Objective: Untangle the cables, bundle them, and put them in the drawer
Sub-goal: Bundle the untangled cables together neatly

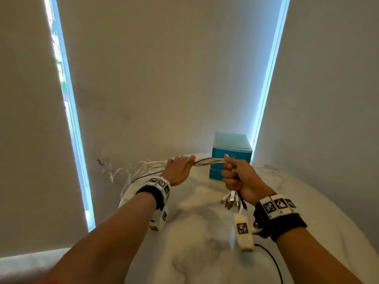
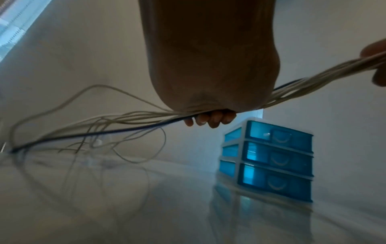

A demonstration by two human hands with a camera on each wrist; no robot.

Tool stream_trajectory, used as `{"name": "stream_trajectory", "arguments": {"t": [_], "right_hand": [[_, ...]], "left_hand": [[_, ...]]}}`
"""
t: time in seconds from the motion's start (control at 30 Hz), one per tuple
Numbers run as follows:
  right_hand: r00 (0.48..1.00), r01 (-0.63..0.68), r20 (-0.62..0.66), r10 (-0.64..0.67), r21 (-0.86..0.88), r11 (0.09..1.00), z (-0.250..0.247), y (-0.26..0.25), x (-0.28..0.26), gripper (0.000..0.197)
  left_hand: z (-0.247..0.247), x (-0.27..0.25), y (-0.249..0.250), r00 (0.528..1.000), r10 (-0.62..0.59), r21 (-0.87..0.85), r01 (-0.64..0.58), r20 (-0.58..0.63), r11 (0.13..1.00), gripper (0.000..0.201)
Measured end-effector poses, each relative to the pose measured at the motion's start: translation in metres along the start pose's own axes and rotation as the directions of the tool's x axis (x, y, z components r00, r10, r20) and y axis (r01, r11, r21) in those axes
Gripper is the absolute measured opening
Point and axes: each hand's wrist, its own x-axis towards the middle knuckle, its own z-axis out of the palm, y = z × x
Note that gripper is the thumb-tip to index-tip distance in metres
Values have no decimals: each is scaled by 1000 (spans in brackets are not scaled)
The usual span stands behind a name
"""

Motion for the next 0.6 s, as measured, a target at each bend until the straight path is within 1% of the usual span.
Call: {"name": "stream_trajectory", "arguments": {"t": [0.07, 0.1, 0.2, 0.3, 0.37, 0.47, 0.53, 0.6], "right_hand": [[998, -29, 55, 19, 191, 981, -18, 16, 1, 45], [997, -29, 79, 9, 253, 967, -24, 24, 1, 44], [989, -1, 138, -53, 368, 930, -37, 48, 0, 43], [982, 57, 139, -128, 428, 902, -46, 59, 0, 48], [981, 115, 90, -169, 432, 895, -49, 58, -1, 50], [973, 205, -5, -229, 465, 861, -49, 54, -2, 48], [966, 259, -101, -239, 441, 859, -48, 54, -2, 48], [947, 293, -241, -215, 360, 886, -50, 54, -2, 48]], "left_hand": [[17, 4, 18, 997, -55, -67, 59, 55, 996, 62], [22, 6, 24, 993, -87, -100, 95, 76, 990, 66], [32, 9, 39, 981, -153, -213, 176, 120, 961, 78], [33, 6, 56, 978, -175, -367, 204, 110, 908, 83], [33, 2, 70, 978, -172, -426, 205, 114, 881, 80], [36, -2, 96, 986, -121, -482, 161, 114, 861, 74], [43, -9, 113, 989, -89, -549, 139, 116, 824, 70], [53, -17, 131, 991, -51, -609, 118, 125, 784, 66]]}}
